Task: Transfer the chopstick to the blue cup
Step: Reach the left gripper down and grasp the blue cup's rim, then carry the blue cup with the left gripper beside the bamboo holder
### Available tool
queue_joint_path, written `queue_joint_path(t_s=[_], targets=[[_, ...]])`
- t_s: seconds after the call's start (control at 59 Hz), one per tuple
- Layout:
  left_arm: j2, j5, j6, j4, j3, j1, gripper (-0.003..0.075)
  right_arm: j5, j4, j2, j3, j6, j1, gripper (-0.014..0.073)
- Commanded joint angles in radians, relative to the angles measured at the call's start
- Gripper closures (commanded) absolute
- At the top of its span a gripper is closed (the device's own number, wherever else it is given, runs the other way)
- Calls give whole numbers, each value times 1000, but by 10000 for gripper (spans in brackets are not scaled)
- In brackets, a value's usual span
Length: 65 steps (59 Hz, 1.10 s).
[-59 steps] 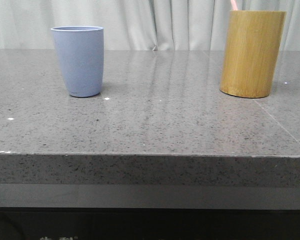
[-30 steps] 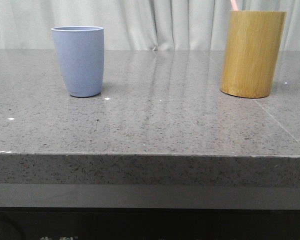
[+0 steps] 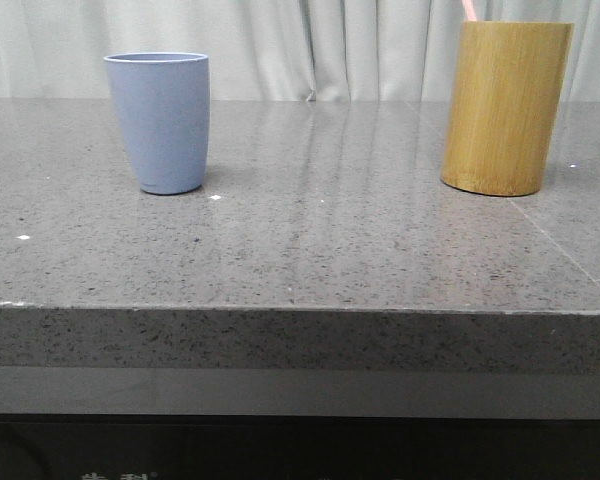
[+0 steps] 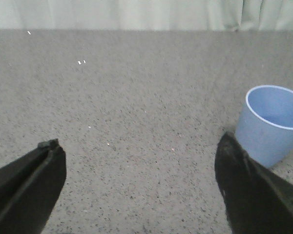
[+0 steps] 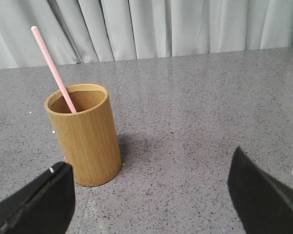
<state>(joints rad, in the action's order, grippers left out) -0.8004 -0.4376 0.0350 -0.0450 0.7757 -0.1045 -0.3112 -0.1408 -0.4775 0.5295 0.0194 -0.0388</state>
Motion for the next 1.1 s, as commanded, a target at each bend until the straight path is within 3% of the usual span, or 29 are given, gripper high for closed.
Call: queue_joint_path(t_s=[0.0, 0.322, 0.593, 1.0, 1.085], targets=[[-127, -39, -1, -8, 147, -39, 122, 85, -5, -8, 39, -7, -4, -50], [-527, -319, 1, -11, 575, -202, 122, 85, -5, -8, 39, -7, -4, -50], [-776, -565, 25, -39, 874, -239, 122, 85, -5, -8, 39, -7, -4, -50], [-991, -665, 49, -58, 1019, -240, 122, 85, -5, -8, 39, -7, -3, -50], [-1000, -666, 55, -67, 1020, -240, 153, 85, -5, -8, 39, -7, -3, -50]])
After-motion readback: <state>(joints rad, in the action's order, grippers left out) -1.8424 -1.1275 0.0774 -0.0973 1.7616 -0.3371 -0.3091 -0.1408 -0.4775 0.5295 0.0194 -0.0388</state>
